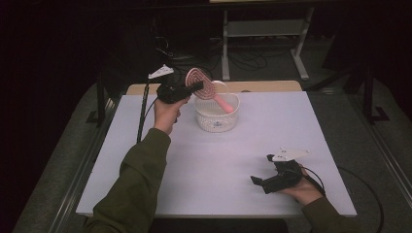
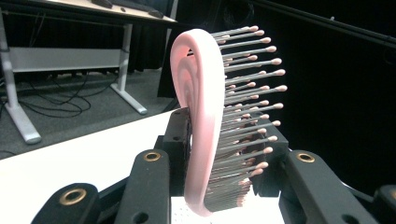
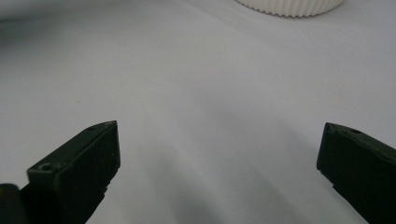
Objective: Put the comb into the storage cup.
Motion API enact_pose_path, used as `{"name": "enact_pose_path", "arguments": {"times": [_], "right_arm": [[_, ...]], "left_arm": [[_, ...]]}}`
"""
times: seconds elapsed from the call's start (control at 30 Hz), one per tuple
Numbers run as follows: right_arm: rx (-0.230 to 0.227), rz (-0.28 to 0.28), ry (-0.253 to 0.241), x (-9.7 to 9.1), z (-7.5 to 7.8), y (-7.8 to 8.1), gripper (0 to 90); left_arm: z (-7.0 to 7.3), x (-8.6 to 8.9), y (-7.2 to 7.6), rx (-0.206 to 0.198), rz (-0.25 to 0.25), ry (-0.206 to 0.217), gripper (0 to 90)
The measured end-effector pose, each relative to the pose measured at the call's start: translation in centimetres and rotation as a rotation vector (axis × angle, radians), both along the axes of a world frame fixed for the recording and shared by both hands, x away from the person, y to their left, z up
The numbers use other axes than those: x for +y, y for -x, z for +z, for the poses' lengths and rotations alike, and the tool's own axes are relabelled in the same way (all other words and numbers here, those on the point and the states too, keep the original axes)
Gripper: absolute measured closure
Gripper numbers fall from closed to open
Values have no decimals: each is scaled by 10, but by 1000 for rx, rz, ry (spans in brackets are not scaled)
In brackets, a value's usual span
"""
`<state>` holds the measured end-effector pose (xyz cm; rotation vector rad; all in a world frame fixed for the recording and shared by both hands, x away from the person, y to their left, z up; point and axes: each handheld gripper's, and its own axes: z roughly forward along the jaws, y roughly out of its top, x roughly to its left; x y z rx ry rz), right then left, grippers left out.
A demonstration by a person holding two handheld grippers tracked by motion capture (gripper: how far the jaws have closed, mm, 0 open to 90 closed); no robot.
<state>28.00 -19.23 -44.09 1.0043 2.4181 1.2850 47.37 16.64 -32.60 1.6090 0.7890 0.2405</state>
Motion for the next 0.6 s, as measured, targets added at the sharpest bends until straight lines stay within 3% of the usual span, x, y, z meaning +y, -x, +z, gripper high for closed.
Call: {"name": "enact_pose_path", "arguments": {"times": [0.4, 0.6], "right_arm": [[-1, 0, 2, 0, 0, 0, 0], [0, 0, 0, 0, 0, 0, 0]], "left_arm": [[-11, -12, -4, 31, -7, -11, 644], [-16, -17, -4, 39, -17, -40, 644]]}}
